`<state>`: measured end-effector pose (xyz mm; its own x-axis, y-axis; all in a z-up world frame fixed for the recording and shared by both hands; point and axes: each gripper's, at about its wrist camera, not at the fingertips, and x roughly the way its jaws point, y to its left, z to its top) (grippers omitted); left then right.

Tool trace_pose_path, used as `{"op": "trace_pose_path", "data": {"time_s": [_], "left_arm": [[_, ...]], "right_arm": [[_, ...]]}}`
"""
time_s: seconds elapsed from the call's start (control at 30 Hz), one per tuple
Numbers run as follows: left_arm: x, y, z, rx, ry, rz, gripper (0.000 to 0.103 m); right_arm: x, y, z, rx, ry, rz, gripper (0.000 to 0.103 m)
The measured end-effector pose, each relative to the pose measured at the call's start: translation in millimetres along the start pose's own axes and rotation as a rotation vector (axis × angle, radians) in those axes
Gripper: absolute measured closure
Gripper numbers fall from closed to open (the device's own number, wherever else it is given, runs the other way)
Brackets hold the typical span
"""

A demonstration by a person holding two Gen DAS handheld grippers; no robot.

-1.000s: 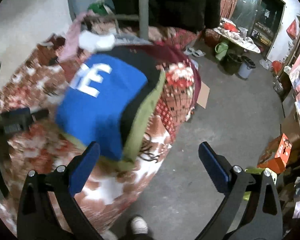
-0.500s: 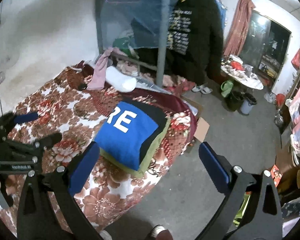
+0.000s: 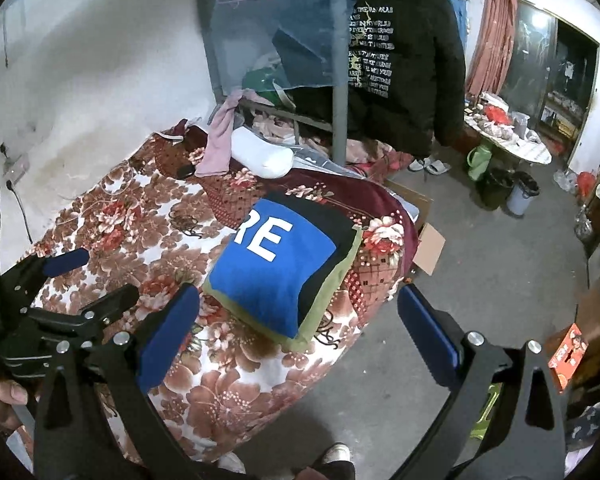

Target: Fold large clothes

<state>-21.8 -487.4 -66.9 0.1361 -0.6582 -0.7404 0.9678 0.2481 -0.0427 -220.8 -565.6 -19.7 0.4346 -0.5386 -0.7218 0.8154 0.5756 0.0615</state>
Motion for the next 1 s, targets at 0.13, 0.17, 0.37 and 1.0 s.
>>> {"op": "trace_pose_path", "data": {"time_s": [0.13,0.17,0.37,1.0], "left_arm": [[7,8,1,-0.002,-0.001,-0.029,0.006],[8,10,1,-0.005,0.004,-0.033,0.006],[13,14,2,0.001,0.017,-0.060,0.006],[19,10,12,-0.005,0.000,-0.041,0.006]], "right_arm": [[10,0,0,-0.010,0.009,0.021,0.005],[13,0,0,-0.005,0.019,0.026,0.005],[14,3,4,-0.025,0.002,0.039,0.005],[27,2,15,-0.058,0.004,0.048,0.005]]}}
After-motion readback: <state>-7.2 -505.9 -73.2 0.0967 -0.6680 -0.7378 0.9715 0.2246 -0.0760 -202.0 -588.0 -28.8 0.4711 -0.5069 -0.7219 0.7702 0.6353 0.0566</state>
